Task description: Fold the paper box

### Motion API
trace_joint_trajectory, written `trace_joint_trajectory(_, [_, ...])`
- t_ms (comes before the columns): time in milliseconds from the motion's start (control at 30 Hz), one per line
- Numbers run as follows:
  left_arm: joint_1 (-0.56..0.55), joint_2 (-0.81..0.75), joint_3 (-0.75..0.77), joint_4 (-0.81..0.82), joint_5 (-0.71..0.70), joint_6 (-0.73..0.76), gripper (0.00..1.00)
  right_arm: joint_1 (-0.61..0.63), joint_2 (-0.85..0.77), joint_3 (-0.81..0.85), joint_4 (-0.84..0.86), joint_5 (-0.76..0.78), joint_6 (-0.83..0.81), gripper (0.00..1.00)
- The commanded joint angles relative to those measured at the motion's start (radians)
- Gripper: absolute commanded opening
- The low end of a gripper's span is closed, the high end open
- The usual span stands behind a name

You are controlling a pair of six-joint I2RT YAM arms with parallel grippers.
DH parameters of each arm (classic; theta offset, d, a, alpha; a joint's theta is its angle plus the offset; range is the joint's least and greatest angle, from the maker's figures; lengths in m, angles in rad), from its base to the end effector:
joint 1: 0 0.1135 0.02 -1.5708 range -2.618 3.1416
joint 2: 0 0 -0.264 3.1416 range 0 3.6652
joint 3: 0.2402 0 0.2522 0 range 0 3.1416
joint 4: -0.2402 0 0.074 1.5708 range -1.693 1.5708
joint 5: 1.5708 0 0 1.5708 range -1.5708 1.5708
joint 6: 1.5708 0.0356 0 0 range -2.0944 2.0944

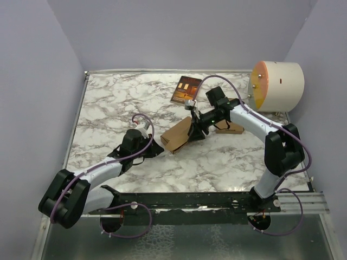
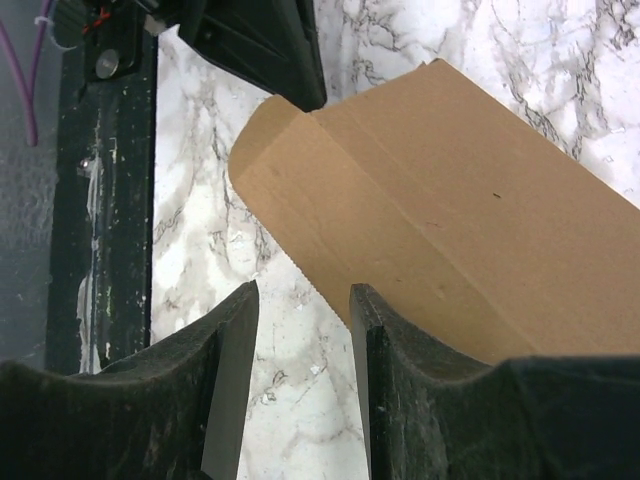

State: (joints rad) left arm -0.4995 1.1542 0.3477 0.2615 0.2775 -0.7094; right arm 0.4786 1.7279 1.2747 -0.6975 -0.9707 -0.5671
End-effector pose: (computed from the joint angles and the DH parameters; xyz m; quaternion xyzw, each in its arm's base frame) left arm 0.1872 -0.1132 0.1635 -0.0229 0.8653 -0.3754 0.3314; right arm 0.2938 0.1855 0.2350 -0.5162 0.7009 0.4477 0.2044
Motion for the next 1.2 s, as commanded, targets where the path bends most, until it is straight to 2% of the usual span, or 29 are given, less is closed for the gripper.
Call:
trace_joint_trajectory(0, [0.001,0.021,0.011,0.097,0.043,-0.026,0.06,0.002,-0.028,0.052,-0.066,-0.083,-0.056,0.43])
trace_joint_trajectory(267, [0.001,0.015,-0.011,0.148,0.058,-0.063,0.06,0.002,0.047,0.158,-0.092,-0.097,-0.019,0.43])
trace_joint_trajectory(567, [0.001,0.053,-0.024,0.234,0.079,-0.109,0.06,0.004,0.161,0.257,-0.045,0.013,0.099,0.43])
trace_joint_trajectory(900, [-0.007,0.194,-0.028,0.431,0.118,-0.190,0.04,0.024,0.226,0.221,-0.027,0.084,0.117,0.39])
trace_joint_trajectory(1167, [-0.007,0.227,-0.020,0.434,0.106,-0.185,0.04,0.031,0.229,0.188,-0.026,0.099,0.109,0.39])
